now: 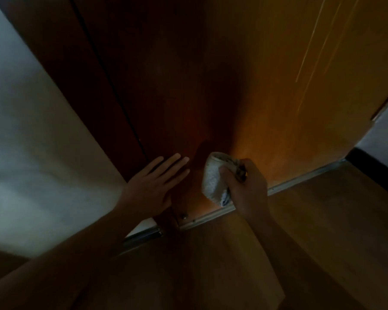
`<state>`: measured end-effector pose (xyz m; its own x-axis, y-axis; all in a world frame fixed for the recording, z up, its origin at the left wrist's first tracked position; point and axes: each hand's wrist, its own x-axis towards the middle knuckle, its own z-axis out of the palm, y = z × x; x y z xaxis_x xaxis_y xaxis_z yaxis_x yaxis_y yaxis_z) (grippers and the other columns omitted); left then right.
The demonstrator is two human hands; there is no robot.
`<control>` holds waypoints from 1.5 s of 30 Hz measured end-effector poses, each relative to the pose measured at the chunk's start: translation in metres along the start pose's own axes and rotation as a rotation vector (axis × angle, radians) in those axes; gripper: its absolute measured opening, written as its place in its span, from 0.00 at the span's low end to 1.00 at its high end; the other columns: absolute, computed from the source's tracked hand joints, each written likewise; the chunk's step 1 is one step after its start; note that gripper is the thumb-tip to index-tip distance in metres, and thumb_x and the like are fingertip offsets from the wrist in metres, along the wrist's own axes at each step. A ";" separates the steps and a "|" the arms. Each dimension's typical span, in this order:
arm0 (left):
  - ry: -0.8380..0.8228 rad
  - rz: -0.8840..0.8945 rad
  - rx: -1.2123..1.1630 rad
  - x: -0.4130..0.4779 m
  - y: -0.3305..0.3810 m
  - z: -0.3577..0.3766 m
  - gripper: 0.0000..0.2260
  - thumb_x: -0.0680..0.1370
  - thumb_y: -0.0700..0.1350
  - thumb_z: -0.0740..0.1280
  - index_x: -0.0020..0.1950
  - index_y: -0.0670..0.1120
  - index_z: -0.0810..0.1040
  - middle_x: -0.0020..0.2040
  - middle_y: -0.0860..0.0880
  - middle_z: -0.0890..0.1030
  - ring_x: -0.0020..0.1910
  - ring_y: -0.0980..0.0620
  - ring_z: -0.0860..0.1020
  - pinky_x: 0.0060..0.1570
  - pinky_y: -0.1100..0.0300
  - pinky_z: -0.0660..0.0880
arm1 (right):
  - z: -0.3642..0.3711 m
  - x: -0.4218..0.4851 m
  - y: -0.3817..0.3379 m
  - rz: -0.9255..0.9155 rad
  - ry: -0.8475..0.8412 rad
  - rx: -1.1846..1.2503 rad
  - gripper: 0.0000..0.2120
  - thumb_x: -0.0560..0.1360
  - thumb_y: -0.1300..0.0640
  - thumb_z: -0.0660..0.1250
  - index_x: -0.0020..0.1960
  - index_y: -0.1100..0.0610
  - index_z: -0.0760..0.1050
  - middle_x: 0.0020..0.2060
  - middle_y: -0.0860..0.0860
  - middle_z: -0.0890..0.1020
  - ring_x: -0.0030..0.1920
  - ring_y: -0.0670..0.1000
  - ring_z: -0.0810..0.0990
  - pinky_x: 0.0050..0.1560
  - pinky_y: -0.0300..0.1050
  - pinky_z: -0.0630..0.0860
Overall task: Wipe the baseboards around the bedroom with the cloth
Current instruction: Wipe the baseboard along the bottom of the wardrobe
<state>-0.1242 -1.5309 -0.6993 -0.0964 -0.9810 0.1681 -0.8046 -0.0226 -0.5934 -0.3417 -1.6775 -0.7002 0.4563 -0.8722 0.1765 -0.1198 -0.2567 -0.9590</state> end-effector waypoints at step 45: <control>-0.181 0.377 -1.142 0.472 0.444 0.167 0.23 0.78 0.53 0.65 0.74 0.54 0.73 0.76 0.50 0.71 0.71 0.48 0.73 0.67 0.41 0.72 | -0.415 0.103 0.253 0.555 0.877 0.130 0.11 0.75 0.55 0.73 0.55 0.48 0.76 0.50 0.50 0.83 0.49 0.50 0.85 0.42 0.48 0.84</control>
<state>-0.4290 -2.0361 -1.0150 -0.4263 -0.9041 -0.0314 -0.8051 0.3633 0.4688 -0.6906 -2.0052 -0.8330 -0.4402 -0.8633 -0.2468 0.0028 0.2735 -0.9619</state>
